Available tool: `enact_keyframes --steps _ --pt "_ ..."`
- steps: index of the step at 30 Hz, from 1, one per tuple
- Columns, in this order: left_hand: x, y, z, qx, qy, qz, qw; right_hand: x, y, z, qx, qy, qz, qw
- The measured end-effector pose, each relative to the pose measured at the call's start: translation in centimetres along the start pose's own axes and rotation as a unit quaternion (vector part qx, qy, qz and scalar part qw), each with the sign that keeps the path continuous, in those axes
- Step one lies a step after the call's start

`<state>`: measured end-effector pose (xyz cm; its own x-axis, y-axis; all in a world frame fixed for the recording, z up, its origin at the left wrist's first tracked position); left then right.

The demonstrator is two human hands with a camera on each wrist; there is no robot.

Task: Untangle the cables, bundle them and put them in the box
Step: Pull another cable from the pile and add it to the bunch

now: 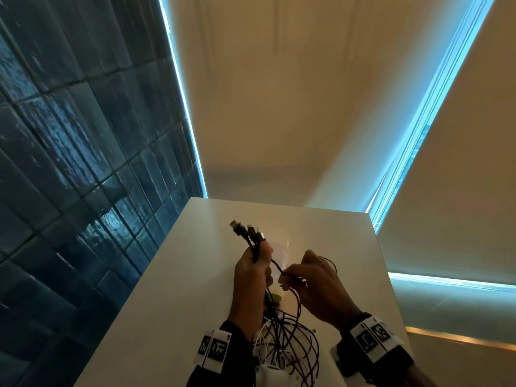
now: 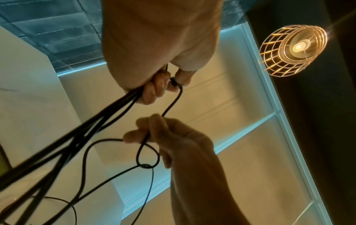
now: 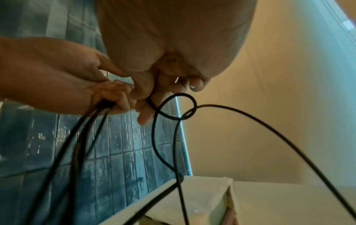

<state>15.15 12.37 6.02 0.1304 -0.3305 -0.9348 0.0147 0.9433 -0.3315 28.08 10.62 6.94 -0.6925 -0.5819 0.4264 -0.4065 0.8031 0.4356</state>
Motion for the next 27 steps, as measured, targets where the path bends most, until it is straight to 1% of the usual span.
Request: enact_keyframes --steps 2,5,7,9,10,13,16,19,21,23,24,26,27 --pt "0.0 -0.5 0.5 0.019 0.032 0.009 0.999 0.4 0.3 0.0 -0.027 0.043 0.007 0.999" --pt "-0.5 -0.7 0.5 0.034 0.056 0.035 0.997 0.8 0.6 0.8 -0.025 0.078 0.013 0.997" --pt "-1.1 -0.8 0.5 0.024 0.074 0.054 0.996 0.6 0.6 0.9 -0.035 0.106 0.020 0.994" --pt "-1.4 -0.9 0.3 0.008 0.067 0.060 0.996 0.7 0.6 0.9 -0.044 0.137 0.012 0.989" --pt "-1.3 -0.8 0.0 0.000 0.048 0.051 0.998 0.7 0.6 0.9 -0.043 0.156 0.007 0.987" --pt "-0.8 0.0 -0.8 -0.004 -0.064 0.009 0.998 0.4 0.0 1.8 -0.015 0.192 0.017 0.981" --pt "-0.4 0.3 -1.2 -0.012 -0.098 -0.007 0.995 0.1 -1.0 2.7 -0.017 0.204 0.037 0.978" --pt "-0.4 0.1 -0.7 0.037 -0.157 -0.024 0.987 0.0 -1.6 3.2 -0.039 0.240 0.056 0.968" --pt "-1.4 0.4 -1.1 0.055 -0.204 -0.009 0.977 -0.4 -2.3 3.6 -0.038 0.260 0.075 0.962" --pt "-2.3 0.9 -2.0 0.050 -0.222 0.012 0.974 -0.6 -2.9 3.7 -0.027 0.300 0.087 0.950" --pt "-2.6 1.1 -2.4 0.048 -0.225 0.023 0.973 -0.6 -3.2 3.7 -0.029 0.338 0.090 0.936" --pt "-2.8 1.3 -2.9 0.044 -0.228 0.034 0.972 -0.5 -3.3 3.4 -0.050 0.406 0.099 0.907" --pt "-2.7 1.3 -3.0 0.041 -0.227 0.034 0.972 -0.8 -3.3 3.3 -0.063 0.420 0.109 0.899"
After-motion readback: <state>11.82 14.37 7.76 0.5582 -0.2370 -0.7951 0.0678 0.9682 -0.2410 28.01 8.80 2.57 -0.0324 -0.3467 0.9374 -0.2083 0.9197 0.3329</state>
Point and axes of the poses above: each hand's wrist, its own y-axis towards the middle knuckle, its own z-axis out of the palm, x = y × z, the point moved 7 cm from there along y, towards the middle knuckle, and after that the axes turned 13 degrees about -z, right-handed, at the moved point
